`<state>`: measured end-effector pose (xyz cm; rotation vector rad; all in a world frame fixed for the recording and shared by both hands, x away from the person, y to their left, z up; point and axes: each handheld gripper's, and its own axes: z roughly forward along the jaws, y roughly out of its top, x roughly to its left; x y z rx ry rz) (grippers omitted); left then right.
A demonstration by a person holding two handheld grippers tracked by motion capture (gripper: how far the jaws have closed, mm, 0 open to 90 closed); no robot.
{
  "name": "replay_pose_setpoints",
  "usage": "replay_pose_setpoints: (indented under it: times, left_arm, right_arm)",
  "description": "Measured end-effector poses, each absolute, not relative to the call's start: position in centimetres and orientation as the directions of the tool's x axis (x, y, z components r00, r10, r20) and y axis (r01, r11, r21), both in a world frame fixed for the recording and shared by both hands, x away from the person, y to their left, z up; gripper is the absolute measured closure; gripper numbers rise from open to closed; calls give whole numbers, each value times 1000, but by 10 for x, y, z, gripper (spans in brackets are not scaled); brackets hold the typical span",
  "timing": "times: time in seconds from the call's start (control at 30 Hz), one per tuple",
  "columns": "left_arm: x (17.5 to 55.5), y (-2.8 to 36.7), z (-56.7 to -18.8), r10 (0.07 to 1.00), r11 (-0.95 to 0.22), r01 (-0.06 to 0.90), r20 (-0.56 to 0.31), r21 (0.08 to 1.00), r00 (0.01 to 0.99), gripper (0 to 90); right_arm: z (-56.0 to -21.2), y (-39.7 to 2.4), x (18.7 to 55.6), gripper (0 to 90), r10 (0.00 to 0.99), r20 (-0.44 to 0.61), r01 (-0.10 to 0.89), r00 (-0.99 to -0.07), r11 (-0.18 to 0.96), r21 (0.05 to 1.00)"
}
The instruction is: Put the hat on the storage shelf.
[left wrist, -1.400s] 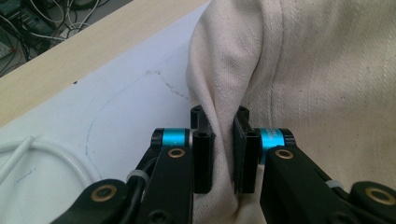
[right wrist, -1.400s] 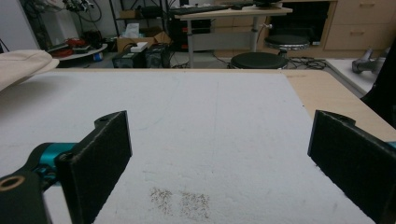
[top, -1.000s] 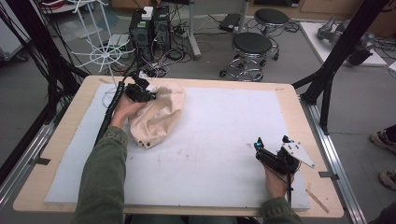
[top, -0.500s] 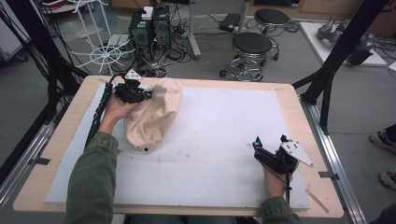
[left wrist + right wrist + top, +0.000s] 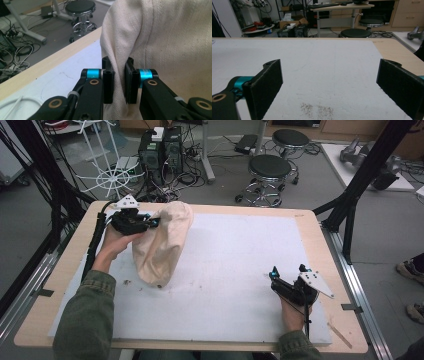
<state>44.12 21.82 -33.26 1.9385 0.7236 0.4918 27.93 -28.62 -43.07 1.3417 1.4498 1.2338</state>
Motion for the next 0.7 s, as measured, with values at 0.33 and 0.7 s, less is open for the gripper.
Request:
replay_pose_setpoints:
  times: [0.33, 0.7]
  left_arm:
    - [410, 231, -305, 618, -285, 188, 30, 940, 786, 803]
    - [380, 262, -272, 611, -179, 130, 7, 975, 791, 803]
  right_arm:
    - [-431, -286, 280, 56, 990, 64, 221, -126, -35, 975]
    - [-431, -287, 280, 56, 990, 66, 222, -127, -36, 974]
